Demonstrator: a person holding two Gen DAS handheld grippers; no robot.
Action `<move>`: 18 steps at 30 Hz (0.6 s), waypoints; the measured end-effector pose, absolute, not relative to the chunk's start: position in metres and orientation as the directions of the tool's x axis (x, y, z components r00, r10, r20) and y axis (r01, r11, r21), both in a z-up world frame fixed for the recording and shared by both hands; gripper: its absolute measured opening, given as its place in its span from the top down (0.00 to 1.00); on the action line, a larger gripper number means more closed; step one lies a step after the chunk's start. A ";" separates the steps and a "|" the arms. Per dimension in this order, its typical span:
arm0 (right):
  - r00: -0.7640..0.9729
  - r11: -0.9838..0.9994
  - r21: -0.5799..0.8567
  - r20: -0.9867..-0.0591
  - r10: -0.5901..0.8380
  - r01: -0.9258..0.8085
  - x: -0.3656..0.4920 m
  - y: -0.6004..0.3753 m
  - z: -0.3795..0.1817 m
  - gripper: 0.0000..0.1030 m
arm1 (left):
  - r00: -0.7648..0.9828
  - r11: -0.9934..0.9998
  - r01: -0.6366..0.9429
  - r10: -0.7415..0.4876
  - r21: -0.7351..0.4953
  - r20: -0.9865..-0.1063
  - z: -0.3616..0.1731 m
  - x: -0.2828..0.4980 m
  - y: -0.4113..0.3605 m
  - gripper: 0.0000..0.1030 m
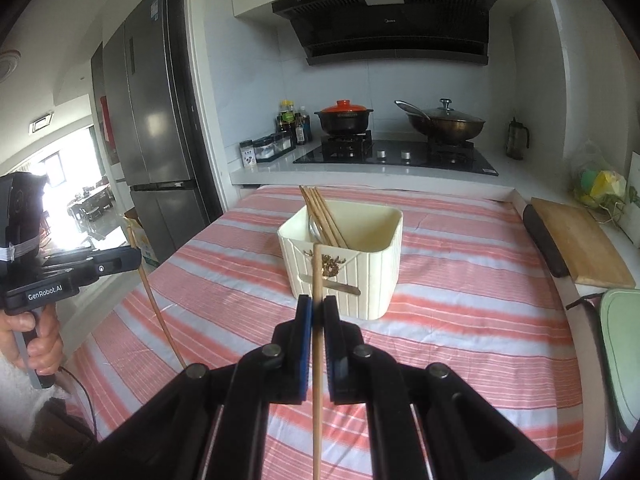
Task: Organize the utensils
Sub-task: 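Carry both upright chopsticks over the cream caddy, then lower both chopsticks into the caddy and open both tools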
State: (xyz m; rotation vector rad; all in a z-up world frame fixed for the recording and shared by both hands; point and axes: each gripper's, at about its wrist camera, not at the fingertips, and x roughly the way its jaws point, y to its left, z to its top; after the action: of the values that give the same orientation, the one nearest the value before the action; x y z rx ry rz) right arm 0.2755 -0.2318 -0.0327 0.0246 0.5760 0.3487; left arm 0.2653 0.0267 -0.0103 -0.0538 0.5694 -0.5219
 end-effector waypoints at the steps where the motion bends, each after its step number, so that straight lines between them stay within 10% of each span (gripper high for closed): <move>1: 0.785 0.941 0.124 -0.522 0.332 -0.316 0.278 -0.233 -0.030 0.94 | 0.718 0.865 0.461 -0.495 -0.198 -0.489 -0.003 0.269 0.027 0.96; 14: 0.902 0.946 0.055 -0.290 0.320 -0.318 0.388 -0.229 0.072 0.94 | 0.903 0.921 0.370 -0.388 -0.125 -0.184 0.120 0.364 0.009 0.96; 18: 0.935 0.955 0.086 -0.195 0.297 -0.285 0.434 -0.223 0.080 0.94 | 0.919 0.939 0.307 -0.335 -0.157 -0.210 0.105 0.415 0.000 0.96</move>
State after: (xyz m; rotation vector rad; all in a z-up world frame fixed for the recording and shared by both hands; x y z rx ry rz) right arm 0.4337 -0.2230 0.0802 0.0568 0.2084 0.2978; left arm 0.4151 -0.0001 0.1050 -0.1216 0.2366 -0.3309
